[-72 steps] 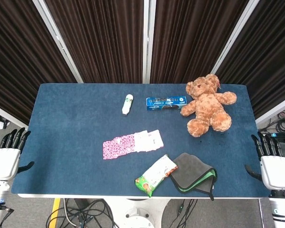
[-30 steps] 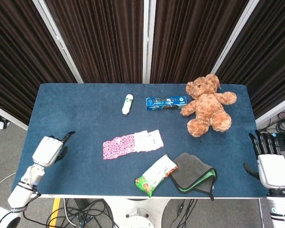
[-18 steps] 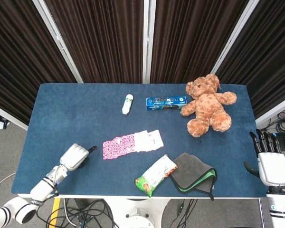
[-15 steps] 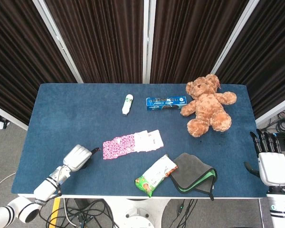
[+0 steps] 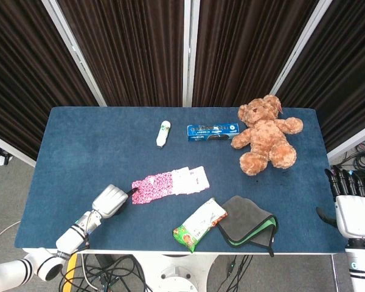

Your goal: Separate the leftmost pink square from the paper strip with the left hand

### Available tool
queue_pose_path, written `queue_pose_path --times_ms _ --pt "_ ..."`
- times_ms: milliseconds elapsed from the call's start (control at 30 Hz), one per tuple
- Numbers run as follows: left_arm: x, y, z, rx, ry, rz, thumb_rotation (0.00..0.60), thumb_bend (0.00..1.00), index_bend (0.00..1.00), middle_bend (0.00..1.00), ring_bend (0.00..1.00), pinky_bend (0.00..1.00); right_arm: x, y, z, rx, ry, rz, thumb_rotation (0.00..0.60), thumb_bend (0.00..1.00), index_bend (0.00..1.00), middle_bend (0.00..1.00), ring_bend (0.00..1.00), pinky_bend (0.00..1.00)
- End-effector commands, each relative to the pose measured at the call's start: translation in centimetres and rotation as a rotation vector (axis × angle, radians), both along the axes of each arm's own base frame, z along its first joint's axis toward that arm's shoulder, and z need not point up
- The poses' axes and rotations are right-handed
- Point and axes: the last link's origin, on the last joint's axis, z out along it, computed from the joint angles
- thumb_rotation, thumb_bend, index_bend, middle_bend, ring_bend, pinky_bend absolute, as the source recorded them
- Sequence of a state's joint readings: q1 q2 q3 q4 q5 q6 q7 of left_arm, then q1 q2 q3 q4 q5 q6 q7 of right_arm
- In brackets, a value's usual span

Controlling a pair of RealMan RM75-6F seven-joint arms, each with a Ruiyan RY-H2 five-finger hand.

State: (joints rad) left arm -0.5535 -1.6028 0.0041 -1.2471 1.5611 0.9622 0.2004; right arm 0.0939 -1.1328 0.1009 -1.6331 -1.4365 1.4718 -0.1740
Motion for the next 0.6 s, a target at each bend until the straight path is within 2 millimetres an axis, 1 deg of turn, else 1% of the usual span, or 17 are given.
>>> queue_pose_path --times_ms 33,367,600 --pt "0.07 0.15 -0.30 -0.005 0.010 0.005 0.600 0.56 0.14 0.79 0.78 0.69 -0.10 -0.04 0.06 0.000 -0.003 -0.002 0.600 0.11 0.00 0.00 0.00 0.00" --pt "-0.15 0.08 -1.09 -0.031 0.046 0.011 0.600 0.56 0.13 0.79 0.78 0.69 -0.54 -0.17 0.09 0.002 -0.011 -0.011 0.600 0.11 0.00 0.00 0.00 0.00" --pt "-0.36 0.20 -1.21 -0.032 0.068 0.015 0.600 0.56 0.13 0.79 0.78 0.69 -0.74 -0.20 0.18 0.001 -0.014 -0.016 0.600 0.11 0.00 0.00 0.00 0.00"
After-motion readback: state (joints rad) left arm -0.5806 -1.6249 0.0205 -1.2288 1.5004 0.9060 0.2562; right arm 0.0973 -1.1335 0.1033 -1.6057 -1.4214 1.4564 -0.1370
